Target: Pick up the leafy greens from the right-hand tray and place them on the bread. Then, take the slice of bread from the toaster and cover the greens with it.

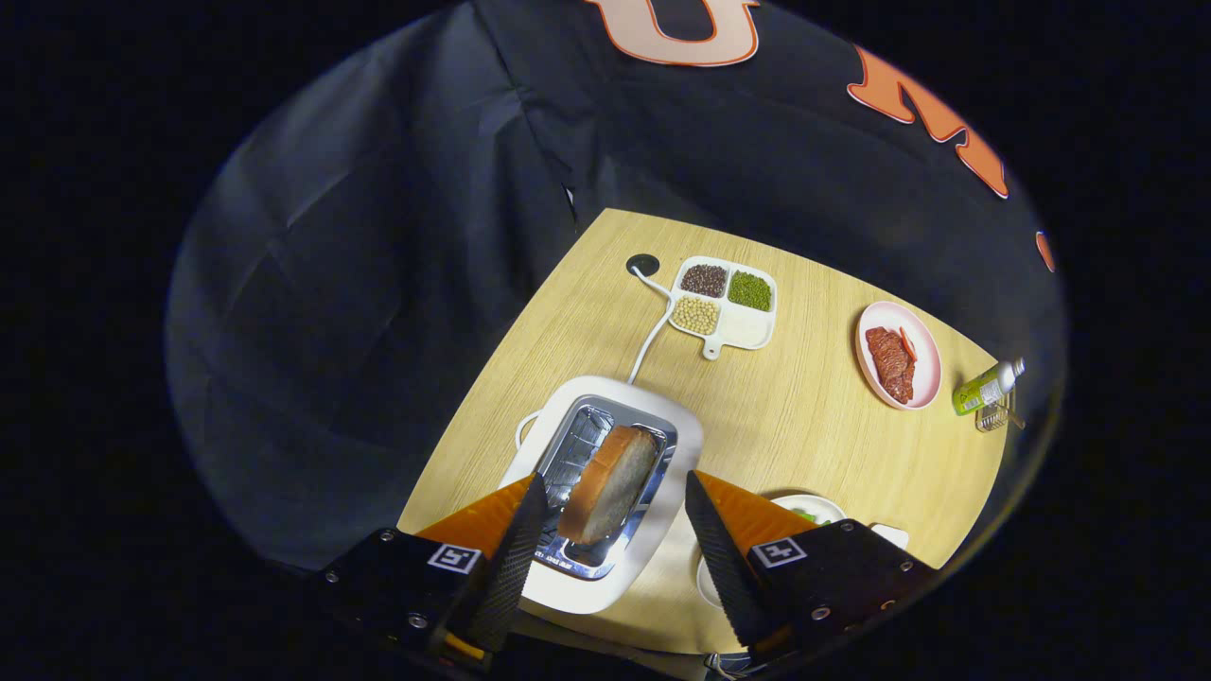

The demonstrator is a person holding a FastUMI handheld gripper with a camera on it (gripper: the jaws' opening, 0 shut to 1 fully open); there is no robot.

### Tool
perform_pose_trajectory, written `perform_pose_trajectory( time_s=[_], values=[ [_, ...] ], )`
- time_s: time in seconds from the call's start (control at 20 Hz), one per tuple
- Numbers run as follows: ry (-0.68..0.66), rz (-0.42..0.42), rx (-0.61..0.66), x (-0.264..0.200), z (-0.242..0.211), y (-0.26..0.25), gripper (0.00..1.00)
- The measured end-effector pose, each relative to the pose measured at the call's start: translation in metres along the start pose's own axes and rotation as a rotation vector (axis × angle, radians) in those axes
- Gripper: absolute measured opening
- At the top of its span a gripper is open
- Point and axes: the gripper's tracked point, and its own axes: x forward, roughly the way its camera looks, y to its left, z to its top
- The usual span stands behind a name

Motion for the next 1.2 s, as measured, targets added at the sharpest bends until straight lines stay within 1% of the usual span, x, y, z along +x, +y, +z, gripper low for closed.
perform_pose_trajectory(
  time_s=[0.15, 0.25, 0.3, 0.35, 0.4, 0.5, 0.55, 0.6, 0.7, 0.9, 1.2],
  values=[
    [0.05, -0.061, 0.001, 0.014, -0.007, -0.008, 0.85],
    [0.101, -0.114, 0.017, 0.023, -0.015, -0.02, 0.77],
    [0.113, -0.13, 0.036, 0.026, -0.019, -0.022, 0.69],
    [0.126, -0.124, 0.048, 0.029, -0.021, -0.021, 0.64],
    [0.145, -0.118, 0.062, 0.029, -0.025, -0.02, 0.53],
    [0.161, -0.109, 0.082, 0.029, -0.024, -0.02, 0.36],
    [0.17, -0.093, 0.099, 0.031, -0.024, -0.017, 0.3],
    [0.17, -0.075, 0.123, 0.031, -0.026, -0.013, 0.21],
    [0.169, -0.03, 0.152, 0.027, -0.026, -0.007, 0.15],
    [0.117, 0.056, 0.197, 0.014, -0.018, -0.008, 0.1],
    [-0.002, 0.194, 0.265, -0.032, -0.005, -0.026, 0.09]
  ],
)
